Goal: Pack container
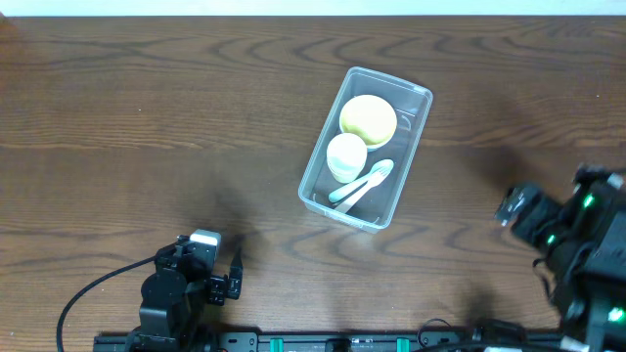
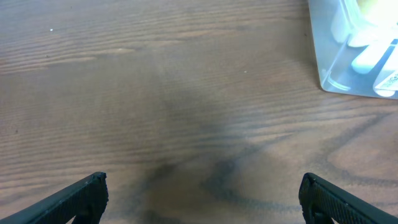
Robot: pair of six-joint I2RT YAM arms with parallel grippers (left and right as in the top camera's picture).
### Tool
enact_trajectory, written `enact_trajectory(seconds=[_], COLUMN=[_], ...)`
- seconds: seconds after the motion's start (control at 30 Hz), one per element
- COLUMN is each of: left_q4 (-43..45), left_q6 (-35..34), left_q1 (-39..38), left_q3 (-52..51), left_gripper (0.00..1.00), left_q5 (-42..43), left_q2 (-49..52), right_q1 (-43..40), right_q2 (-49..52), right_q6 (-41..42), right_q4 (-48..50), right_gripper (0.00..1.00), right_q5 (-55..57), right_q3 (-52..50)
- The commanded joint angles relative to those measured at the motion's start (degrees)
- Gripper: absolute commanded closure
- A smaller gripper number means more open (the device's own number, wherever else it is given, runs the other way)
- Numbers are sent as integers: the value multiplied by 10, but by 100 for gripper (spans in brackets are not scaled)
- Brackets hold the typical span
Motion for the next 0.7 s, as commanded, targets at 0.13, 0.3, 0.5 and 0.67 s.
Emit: enact_trajectory(seconds=[0.13, 0.3, 0.5, 0.67], left_q4=[2, 2, 2, 2], left_q6=[-10, -10, -10, -10], left_q1=[3, 3, 3, 3], left_q3=[-1, -1, -1, -1], left_gripper=[2, 2, 2, 2], left_q5=[7, 7, 7, 7], left_q2=[-4, -4, -4, -4], right_q1=[6, 6, 6, 8], right_q2=[-136, -211, -261, -291], right_q6=[-266, -346, -346, -353], right_q4=[203, 264, 287, 307], right_gripper=[1, 1, 1, 1], right_q5=[-158, -220, -237, -234], right_q3=[-178, -283, -355, -389])
